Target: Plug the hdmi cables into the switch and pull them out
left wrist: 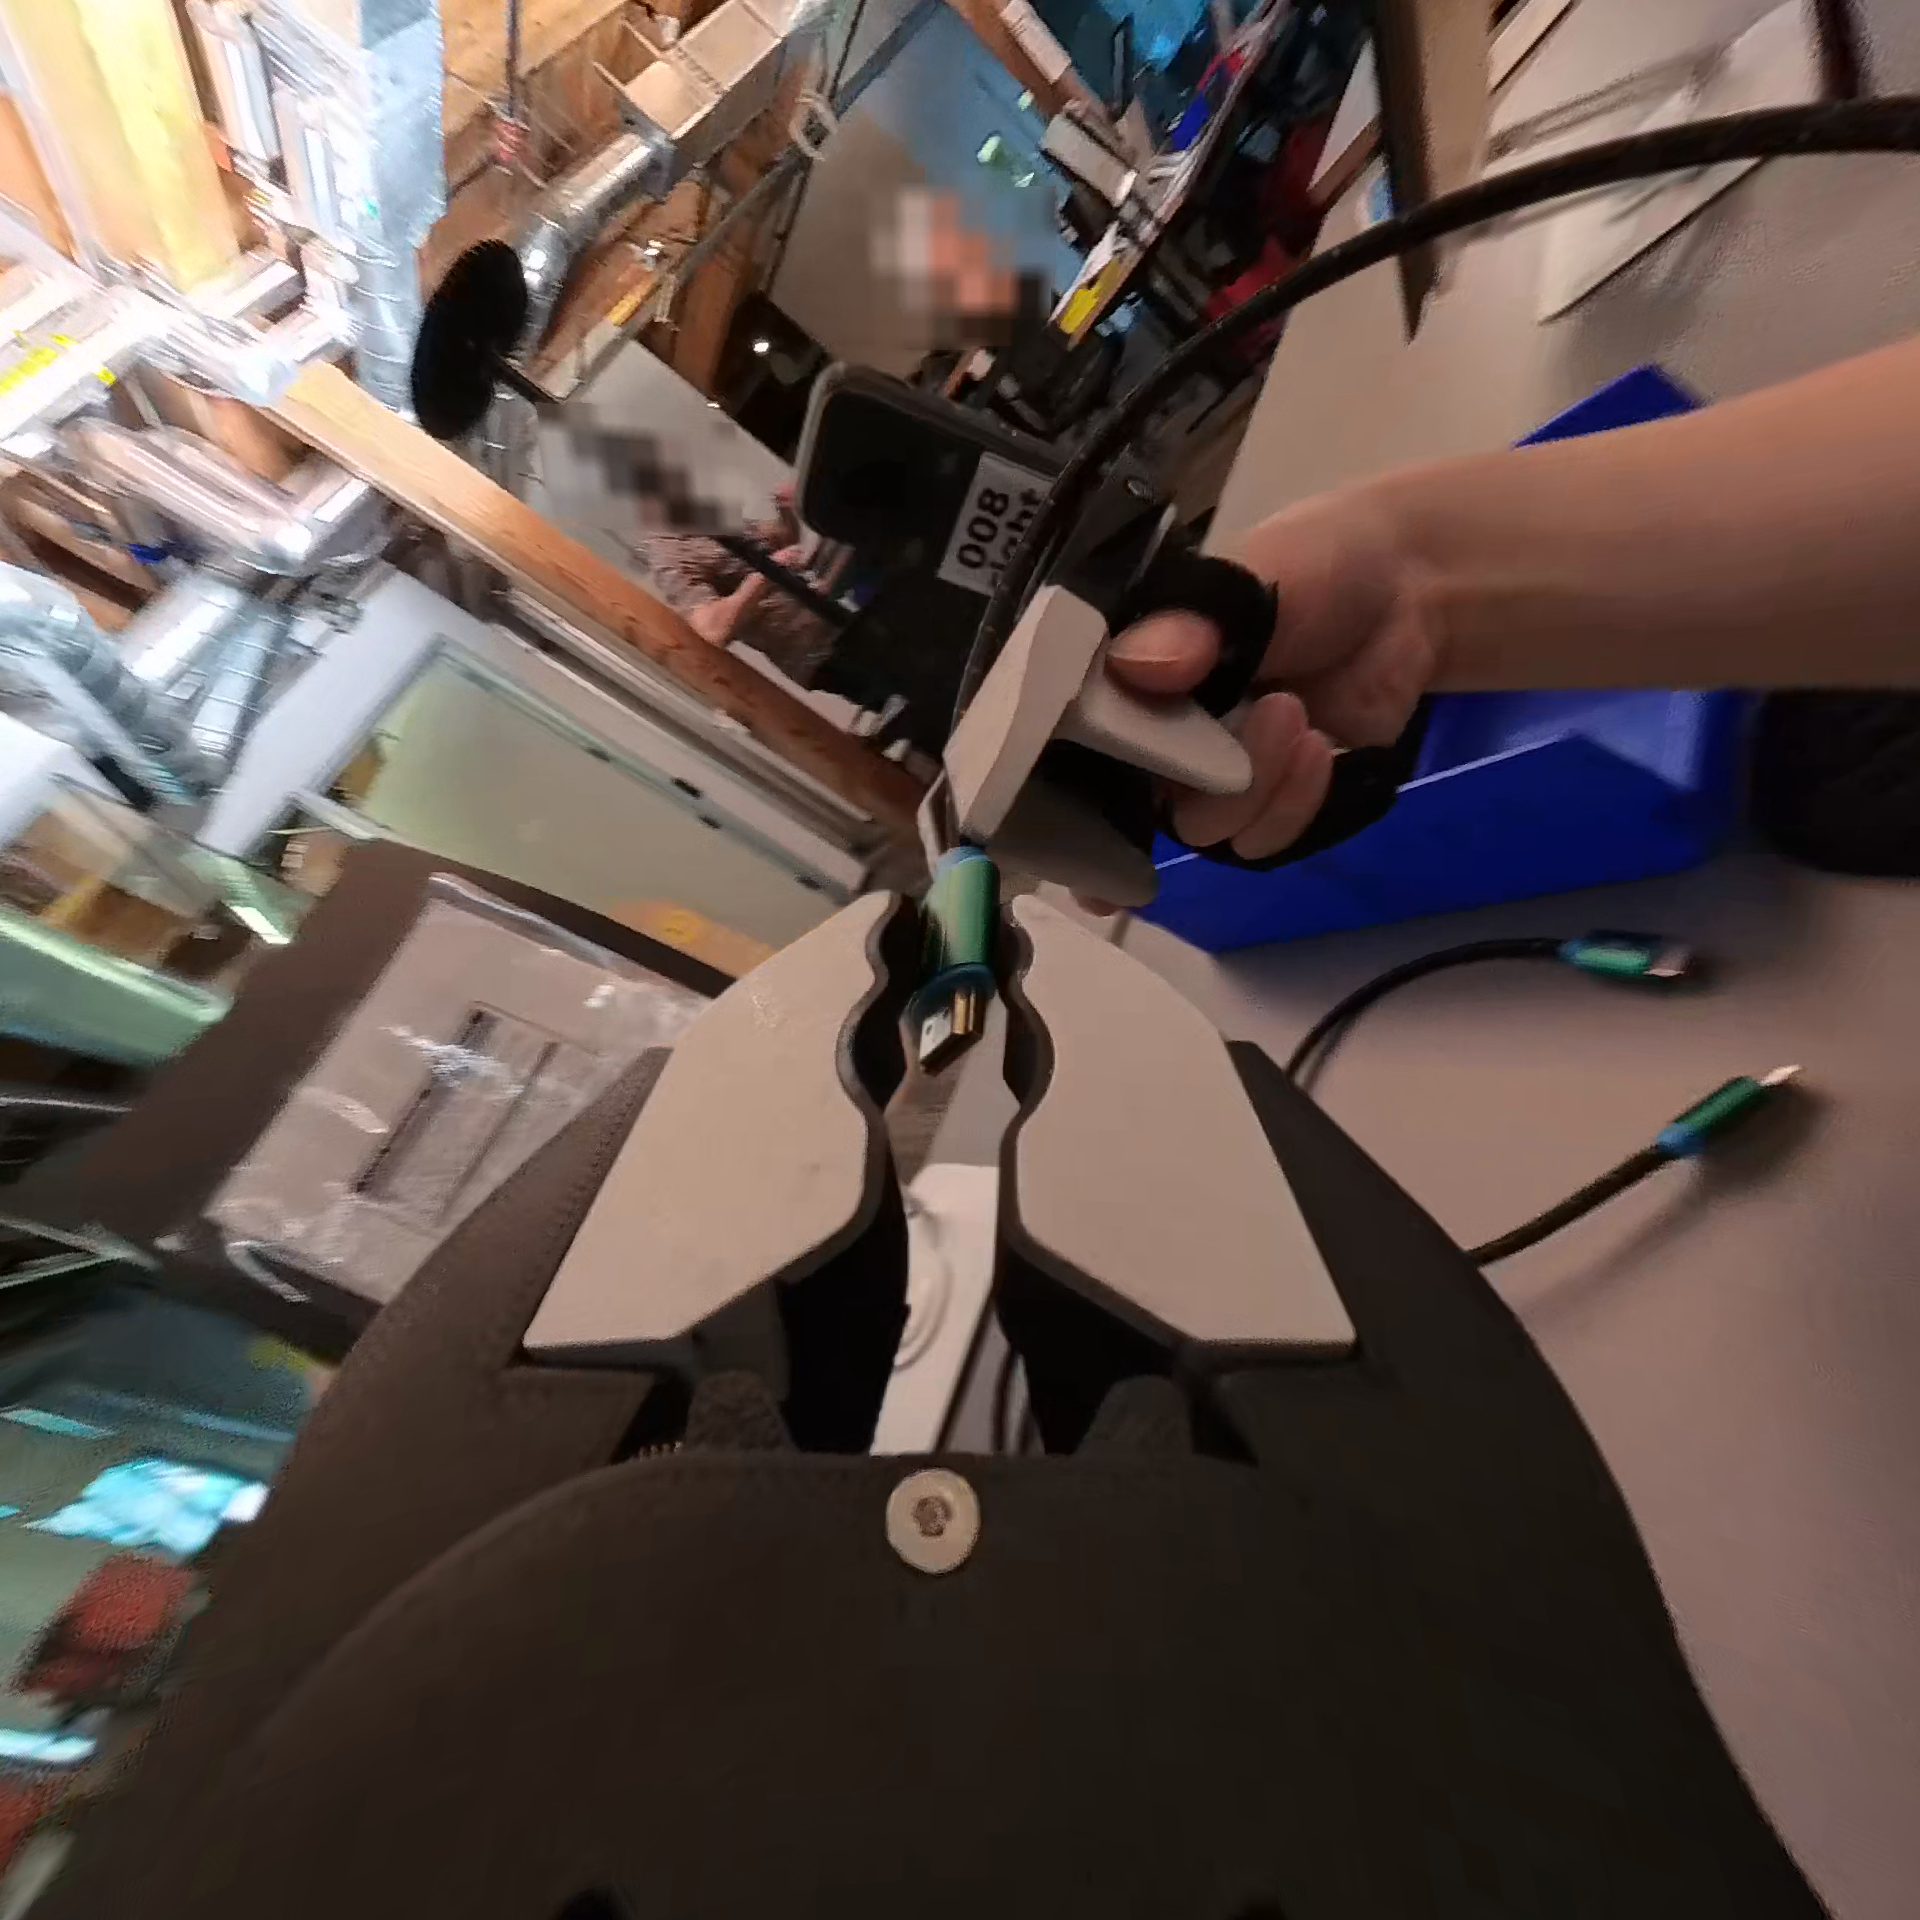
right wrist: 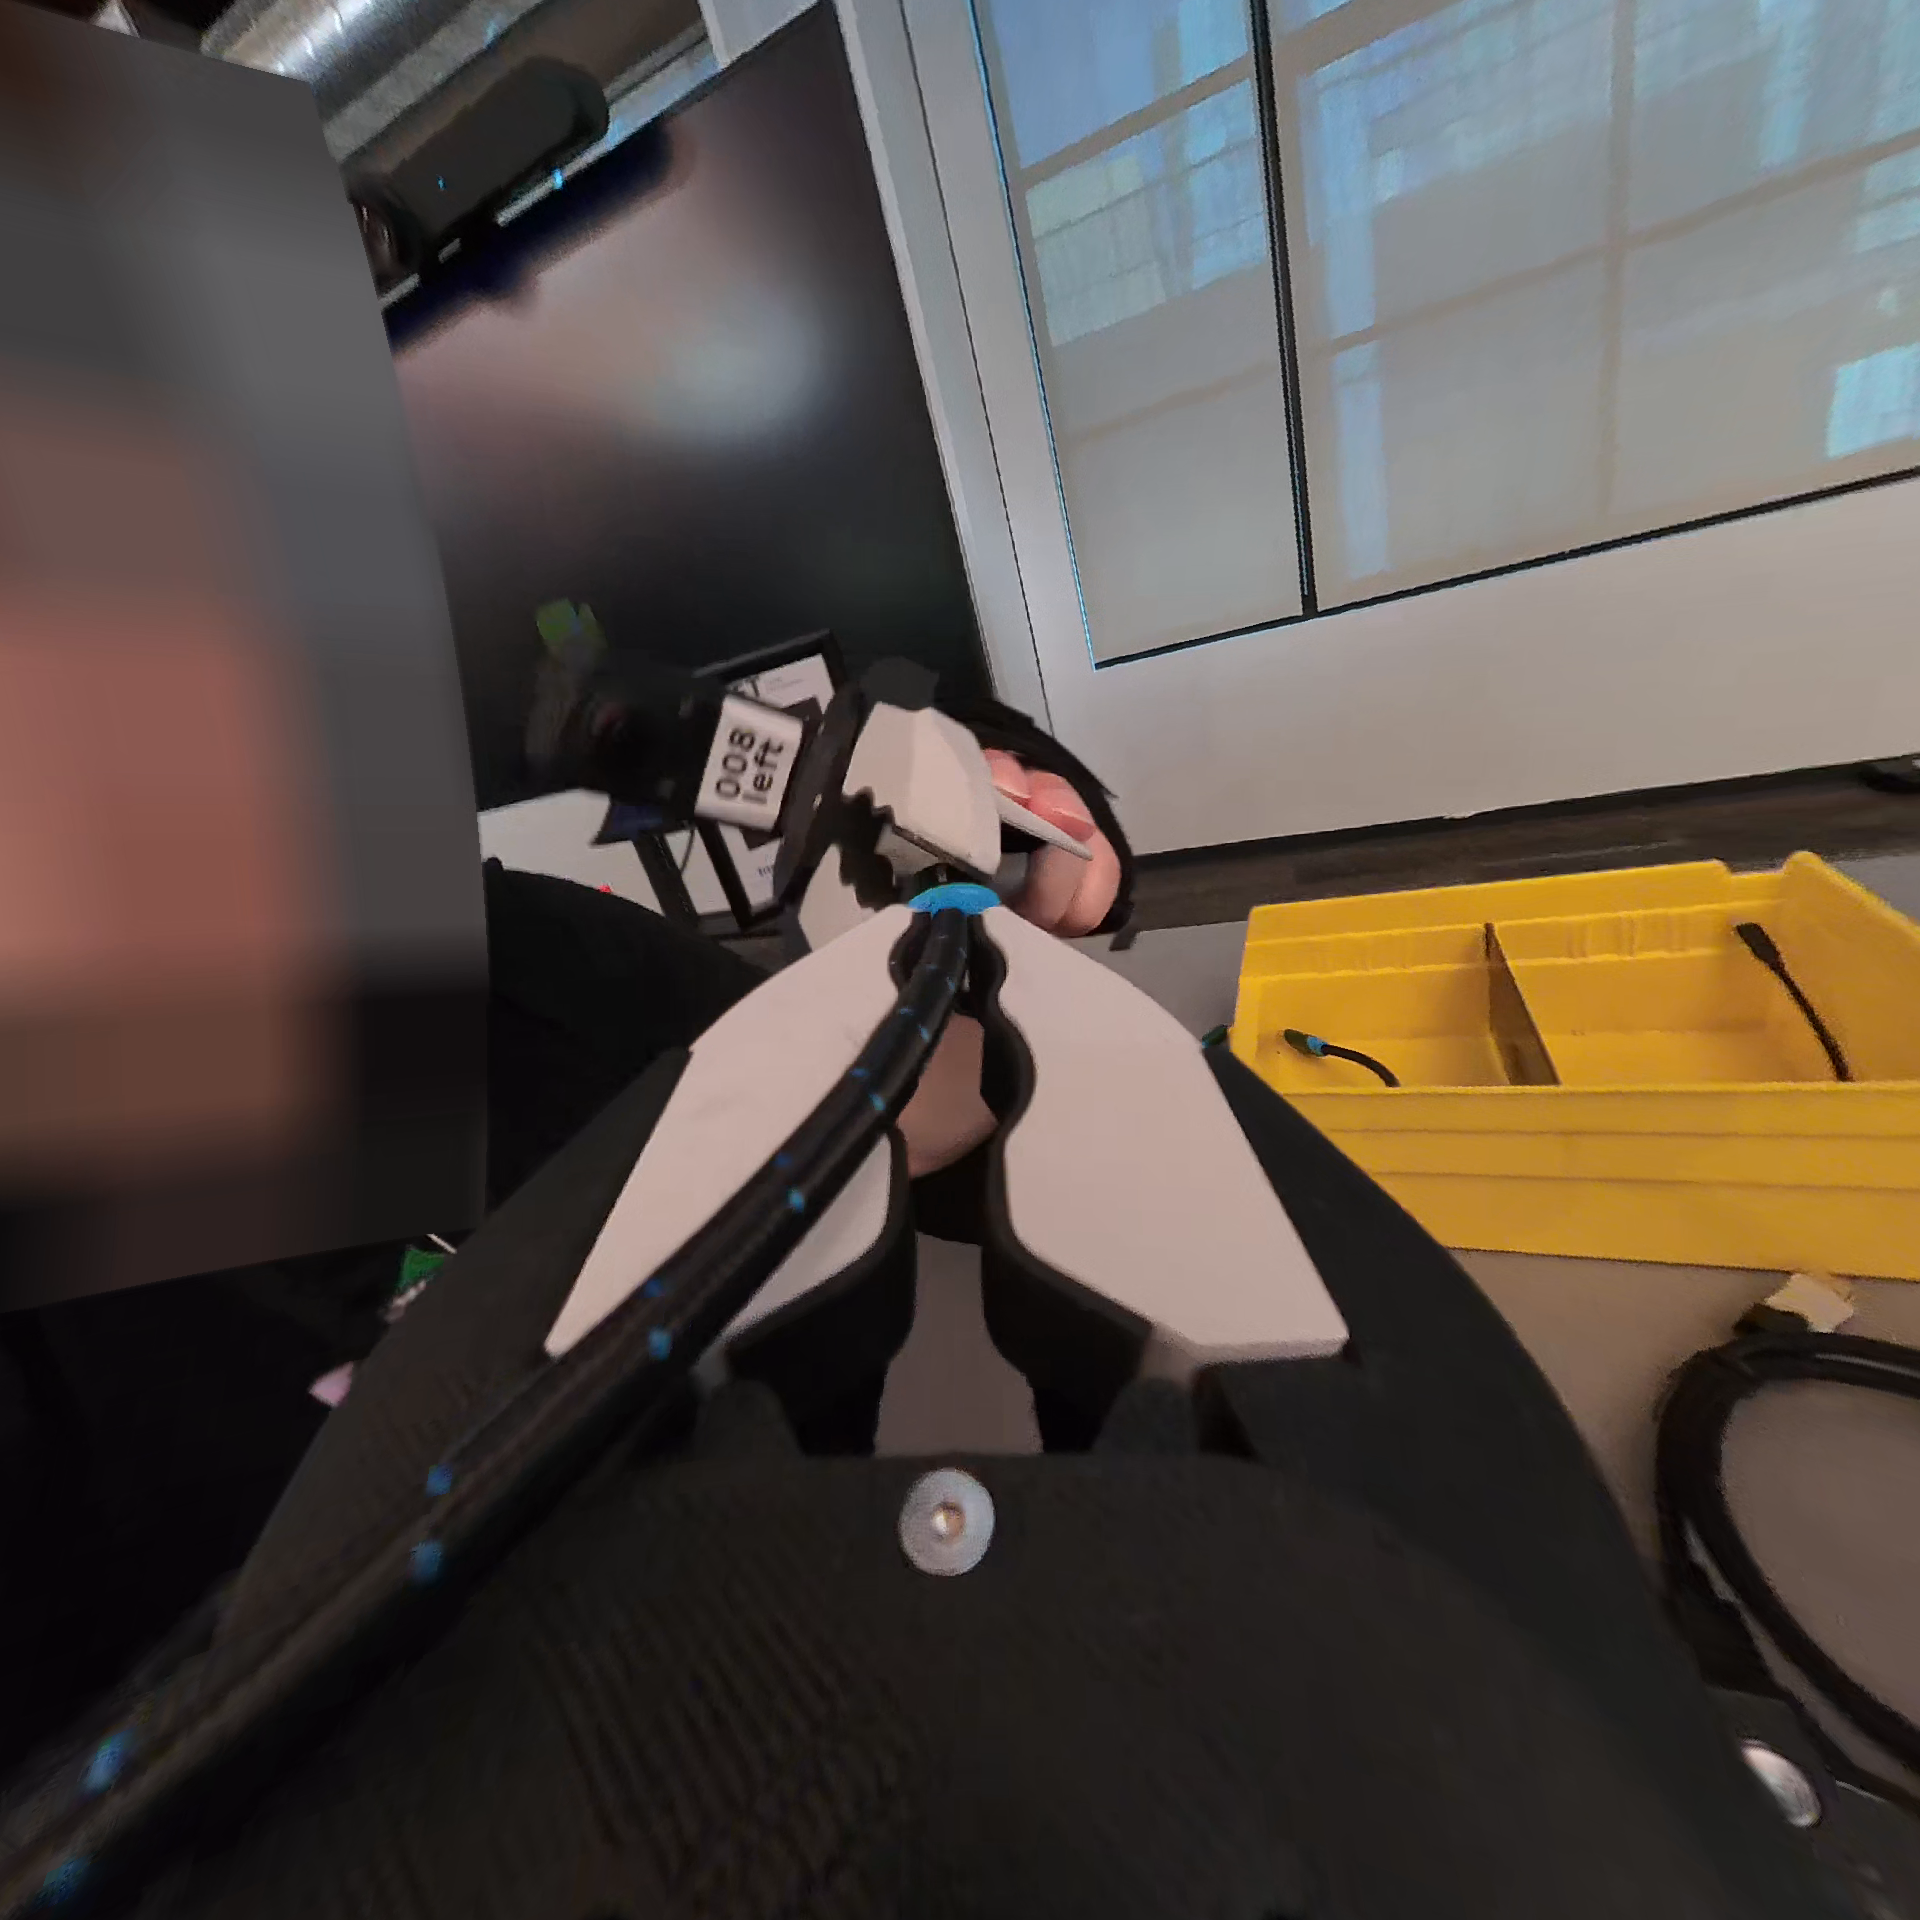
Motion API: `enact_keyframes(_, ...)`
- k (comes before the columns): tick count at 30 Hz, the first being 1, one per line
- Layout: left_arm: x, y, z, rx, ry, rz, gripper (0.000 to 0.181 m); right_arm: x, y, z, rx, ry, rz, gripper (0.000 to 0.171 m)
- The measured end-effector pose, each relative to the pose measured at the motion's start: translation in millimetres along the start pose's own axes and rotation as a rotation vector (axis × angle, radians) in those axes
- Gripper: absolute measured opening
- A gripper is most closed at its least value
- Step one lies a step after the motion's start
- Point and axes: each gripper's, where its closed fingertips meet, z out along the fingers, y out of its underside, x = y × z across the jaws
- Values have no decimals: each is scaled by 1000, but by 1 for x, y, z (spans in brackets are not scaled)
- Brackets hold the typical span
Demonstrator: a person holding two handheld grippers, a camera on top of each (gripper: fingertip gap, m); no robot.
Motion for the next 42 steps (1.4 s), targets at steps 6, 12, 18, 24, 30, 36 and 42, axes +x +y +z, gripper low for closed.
enact_keyframes(6, 3, 2, -6, 7, 110, -114, 13, -1, 2, 3, -40, 46, -82, 14)
enact_keyframes(12, 6, 6, -9, -5, 178, -167, 13, 2, 12, 6, -110, 84, -127, 14)
enact_keyframes(18, 8, 11, -8, -22, 198, -179, 13, 4, 13, 6, -115, 86, -124, 9)
enact_keyframes(24, 10, 12, -8, -21, 214, -186, 13, 5, 15, 6, -142, 105, -154, 7)
enact_keyframes(30, 9, 13, -9, -13, 222, -201, 13, 5, 14, 6, -159, 133, -170, 7)
enact_keyframes(36, 5, 12, -9, -4, 179, -201, 26, 9, 11, 1, -134, 139, -146, 7)
enact_keyframes(42, -4, 7, -19, 17, 164, -212, 34, -4, -11, -19, -22, 83, -137, 7)
